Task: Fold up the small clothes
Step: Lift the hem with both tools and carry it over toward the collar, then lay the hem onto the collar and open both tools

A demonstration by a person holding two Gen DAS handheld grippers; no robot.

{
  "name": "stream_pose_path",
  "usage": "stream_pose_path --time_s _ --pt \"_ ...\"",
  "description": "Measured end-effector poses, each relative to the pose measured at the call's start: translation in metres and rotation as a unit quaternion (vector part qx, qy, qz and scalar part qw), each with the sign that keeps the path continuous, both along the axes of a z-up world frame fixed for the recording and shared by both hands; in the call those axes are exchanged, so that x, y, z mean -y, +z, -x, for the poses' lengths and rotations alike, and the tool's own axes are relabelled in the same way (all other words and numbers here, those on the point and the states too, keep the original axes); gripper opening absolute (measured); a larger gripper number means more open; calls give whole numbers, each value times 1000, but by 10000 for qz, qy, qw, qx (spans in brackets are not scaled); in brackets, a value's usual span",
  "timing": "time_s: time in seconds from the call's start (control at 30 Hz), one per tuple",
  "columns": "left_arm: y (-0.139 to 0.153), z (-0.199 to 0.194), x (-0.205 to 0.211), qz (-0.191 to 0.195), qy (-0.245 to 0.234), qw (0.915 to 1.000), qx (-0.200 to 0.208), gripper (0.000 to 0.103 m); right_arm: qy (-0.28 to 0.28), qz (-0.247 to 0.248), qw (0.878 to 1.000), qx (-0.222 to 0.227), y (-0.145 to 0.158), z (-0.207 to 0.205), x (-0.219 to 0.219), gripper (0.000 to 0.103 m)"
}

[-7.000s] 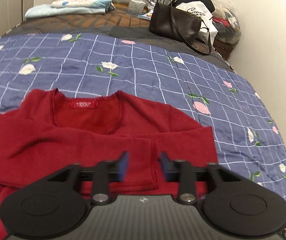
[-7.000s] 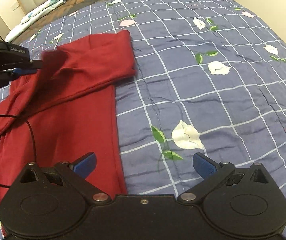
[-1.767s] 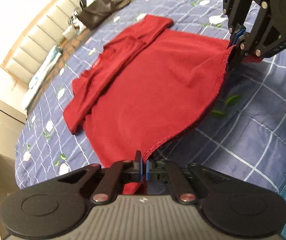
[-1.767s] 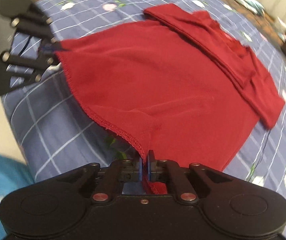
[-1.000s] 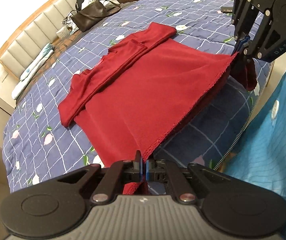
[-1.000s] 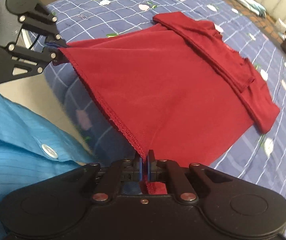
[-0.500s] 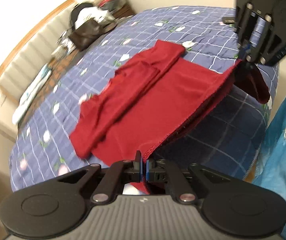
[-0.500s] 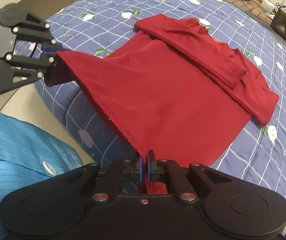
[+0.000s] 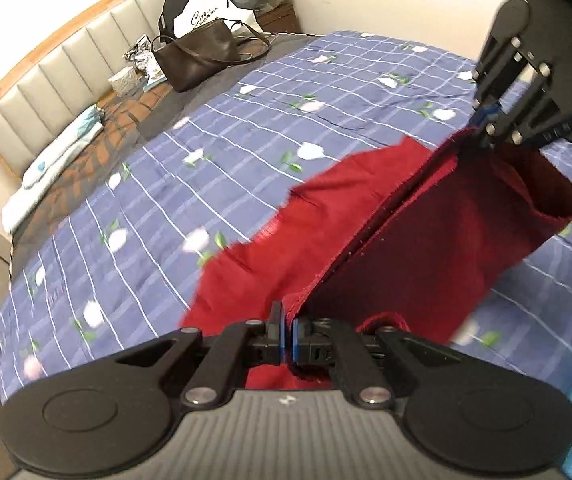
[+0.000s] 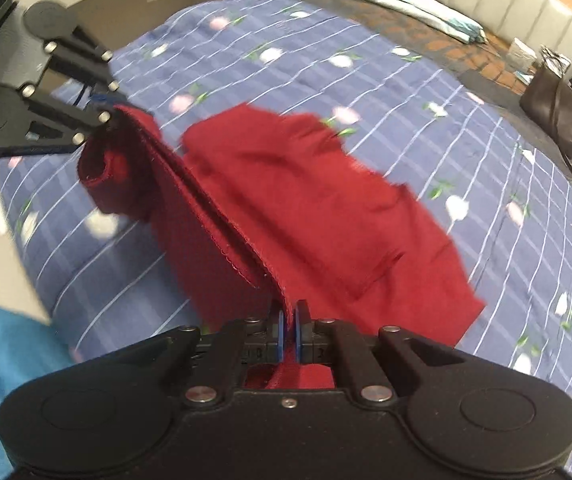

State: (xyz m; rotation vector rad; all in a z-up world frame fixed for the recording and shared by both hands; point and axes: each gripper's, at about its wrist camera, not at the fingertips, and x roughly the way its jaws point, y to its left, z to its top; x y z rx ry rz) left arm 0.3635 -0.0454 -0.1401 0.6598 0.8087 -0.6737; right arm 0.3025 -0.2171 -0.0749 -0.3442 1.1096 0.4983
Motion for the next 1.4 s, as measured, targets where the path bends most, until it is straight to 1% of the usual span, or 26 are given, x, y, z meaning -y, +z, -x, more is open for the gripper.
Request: stream_pose_path --time_s 0.13,0.2,0.3,0.37,0.47,0.6,0.63,0.67,0.7,0.73,0.77,0.8,0.83,0.87,0.9,0.93,0.97,1.0,1.03,1.07,1.1,1.17,1.23,1.33,1.4 --pt "-8 -55 12 -66 43 9999 -92 2 -149 -160 9997 -47 -3 -69 21 5" --pt "-15 -81 18 -118 105 9998 -131 2 -115 -181 9997 -88 -7 -100 27 5" --pt "-27 -119 24 -104 285 9992 -273 2 -58 -185 9997 -143 -18 -142 35 5" --pt "-36 -143 26 -35 514 9975 -491 2 -103 -239 9995 -199 -28 -169 41 5" --pt "-53 -175 25 122 967 9910 -914 3 -281 -385 9983 -323 -44 -202 49 6" --pt "-78 -203 18 369 1543 9768 -1441 4 -599 -637 9945 -570 -71 -235 59 8" --pt "-84 -208 15 458 1671 9727 -1546 6 -656 -676 9936 -617 -76 -239 60 8" --pt "-88 -212 12 516 1796 9689 -1620 13 -737 -722 9924 -674 -84 -244 62 9" --pt "-92 -215 10 575 1930 9647 -1694 15 -807 -752 9913 -720 -91 -247 63 10" --pt "-96 -218 7 644 2074 9602 -1756 24 -873 -771 9903 -760 -98 -249 63 11" --pt "-99 -220 4 699 2196 9564 -1794 37 -925 -773 9896 -780 -103 -251 64 13" --pt "-102 -222 -1 774 2319 9523 -1827 44 -974 -765 9891 -793 -108 -251 64 14" --pt "-103 -223 -5 837 2415 9489 -1853 61 -1039 -748 9885 -805 -112 -252 65 16" --pt "-105 -224 -8 892 2521 9451 -1878 72 -1104 -752 9877 -811 -116 -252 66 19" --pt "-107 -224 -12 957 2596 9419 -1906 74 -1152 -759 9872 -795 -118 -252 67 21" --pt "-107 -224 -16 1035 2669 9385 -1929 78 -1188 -777 9869 -772 -120 -252 68 29" --pt "-107 -223 -20 1100 2736 9358 -1931 83 -1209 -794 9866 -760 -121 -251 70 41" --pt "-105 -221 -24 1182 2815 9332 -1896 85 -1221 -807 9865 -736 -122 -251 71 48" --pt "-102 -216 -28 1275 2873 9318 -1813 86 -1241 -800 9866 -691 -122 -250 72 60" --pt "-99 -209 -32 1387 2914 9310 -1705 89 -1259 -785 9870 -619 -122 -247 74 65" --pt "-97 -203 -33 1449 2931 9310 -1623 92 -1268 -773 9873 -569 -121 -245 76 66" --pt "-95 -186 -35 1501 2960 9327 -1414 100 -1308 -680 9882 -422 -120 -236 78 76" --pt "-97 -169 -30 1471 2896 9364 -1330 101 -1225 -619 9902 -272 -121 -221 77 81" --pt "-109 -150 -19 1187 2736 9436 -1436 102 -1033 -534 9930 -214 -127 -192 69 89" --pt "-121 -142 -8 805 2605 9521 -1382 102 -890 -432 9948 -229 -134 -175 61 90"
